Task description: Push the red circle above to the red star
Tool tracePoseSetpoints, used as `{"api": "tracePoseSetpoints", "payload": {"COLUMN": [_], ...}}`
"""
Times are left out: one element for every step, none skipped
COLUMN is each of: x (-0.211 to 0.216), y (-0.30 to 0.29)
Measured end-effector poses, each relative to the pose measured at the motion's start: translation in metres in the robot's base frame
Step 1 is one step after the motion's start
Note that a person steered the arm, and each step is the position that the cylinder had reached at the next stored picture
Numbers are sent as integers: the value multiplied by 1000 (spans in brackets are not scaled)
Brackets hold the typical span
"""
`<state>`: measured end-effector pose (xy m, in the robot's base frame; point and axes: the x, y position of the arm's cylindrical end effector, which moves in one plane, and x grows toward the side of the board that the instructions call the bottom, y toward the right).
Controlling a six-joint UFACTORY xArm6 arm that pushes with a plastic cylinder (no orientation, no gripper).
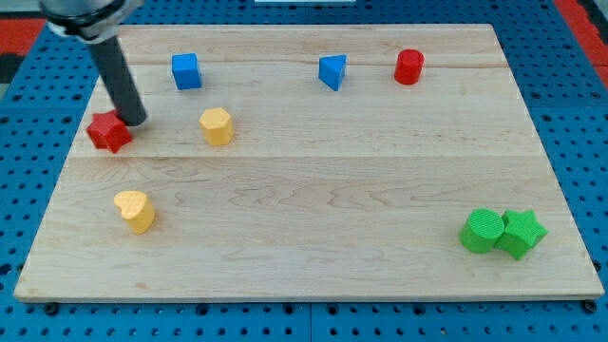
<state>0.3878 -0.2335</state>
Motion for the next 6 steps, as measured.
{"api": "tracePoseSetpoints", "payload": {"x": [0, -14, -34, -44, -44, -63], "y": [-7, 59, 155, 269, 388, 473]}}
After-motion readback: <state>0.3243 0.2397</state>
